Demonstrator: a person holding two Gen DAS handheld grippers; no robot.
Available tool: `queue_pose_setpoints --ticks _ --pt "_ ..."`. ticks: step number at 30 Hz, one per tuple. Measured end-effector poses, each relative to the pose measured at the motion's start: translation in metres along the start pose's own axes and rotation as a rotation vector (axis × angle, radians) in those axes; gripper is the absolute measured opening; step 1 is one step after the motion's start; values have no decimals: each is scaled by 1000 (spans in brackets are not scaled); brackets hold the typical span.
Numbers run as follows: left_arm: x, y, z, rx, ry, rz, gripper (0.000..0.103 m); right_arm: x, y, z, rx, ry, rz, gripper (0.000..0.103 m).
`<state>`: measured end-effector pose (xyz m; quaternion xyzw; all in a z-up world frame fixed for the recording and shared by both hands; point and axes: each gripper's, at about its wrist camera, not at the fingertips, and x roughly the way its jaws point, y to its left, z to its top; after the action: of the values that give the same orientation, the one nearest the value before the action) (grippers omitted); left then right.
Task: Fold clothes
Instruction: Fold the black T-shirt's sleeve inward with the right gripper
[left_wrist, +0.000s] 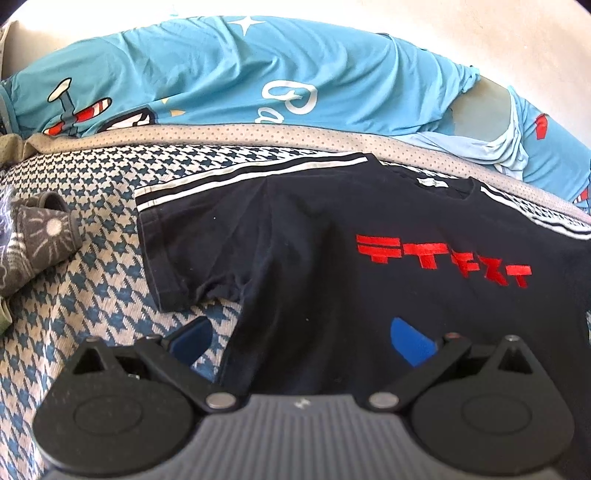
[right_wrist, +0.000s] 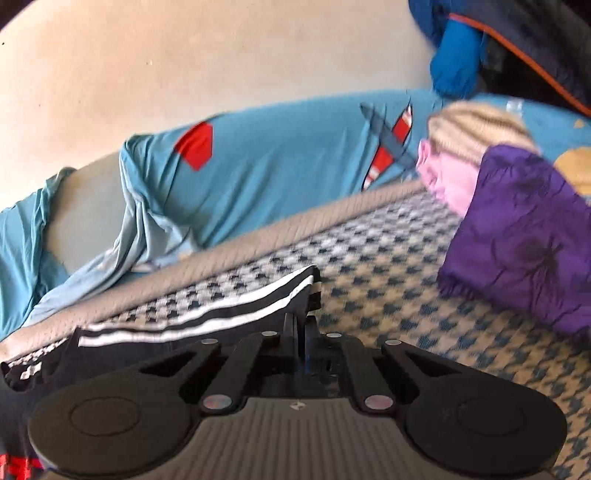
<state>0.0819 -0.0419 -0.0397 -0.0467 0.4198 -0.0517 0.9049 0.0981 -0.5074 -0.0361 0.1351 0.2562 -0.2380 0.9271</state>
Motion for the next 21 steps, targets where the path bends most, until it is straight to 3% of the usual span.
queue_pose_setpoints --ticks 7,12,21 --pt "-6 18 7 -60 -14 18 103 16 1 -3 30 87 -88 5" --pt "-15 38 16 -107 -41 50 103 4 8 3 12 30 -133 11" --pt "-8 78 28 -204 7 103 103 -26 46 -2 -46 40 14 19"
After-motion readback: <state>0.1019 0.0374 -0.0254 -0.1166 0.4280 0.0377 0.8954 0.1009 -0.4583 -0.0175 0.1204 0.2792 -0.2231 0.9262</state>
